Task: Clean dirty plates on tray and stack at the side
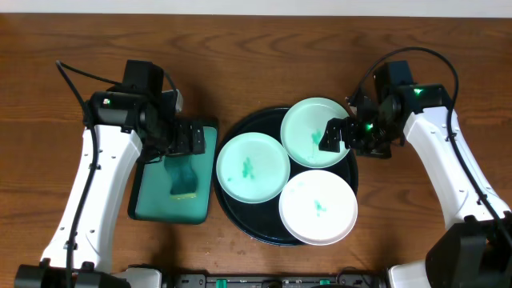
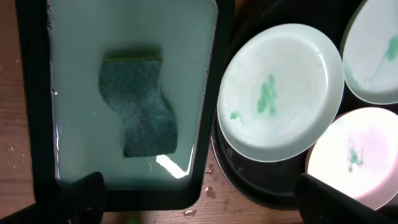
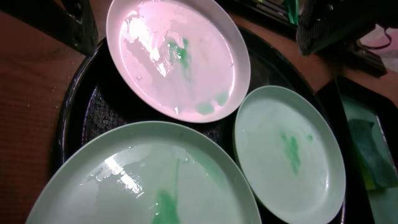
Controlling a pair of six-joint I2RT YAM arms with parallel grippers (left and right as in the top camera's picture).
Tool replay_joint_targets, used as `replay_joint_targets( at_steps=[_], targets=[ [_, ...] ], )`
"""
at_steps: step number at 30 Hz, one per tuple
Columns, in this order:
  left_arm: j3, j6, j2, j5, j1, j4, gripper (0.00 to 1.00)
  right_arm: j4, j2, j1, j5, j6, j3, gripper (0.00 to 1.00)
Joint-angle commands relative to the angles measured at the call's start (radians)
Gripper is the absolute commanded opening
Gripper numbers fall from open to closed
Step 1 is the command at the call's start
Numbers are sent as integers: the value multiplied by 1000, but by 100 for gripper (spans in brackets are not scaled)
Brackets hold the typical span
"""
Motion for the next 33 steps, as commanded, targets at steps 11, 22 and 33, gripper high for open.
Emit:
replay_joint_targets(
  at_steps=[11,22,33],
  targets=[
    [-64,20,14,-111,3,77,46,-36,-2,17,2,-23,2,99],
    [-325,-7,27,-120,5,330,43,-50,-3,77,1,-34,2,99],
    [-474,-47,93,-175,39,467,41,-51,-3,103,1,-34,2,99]
  ],
)
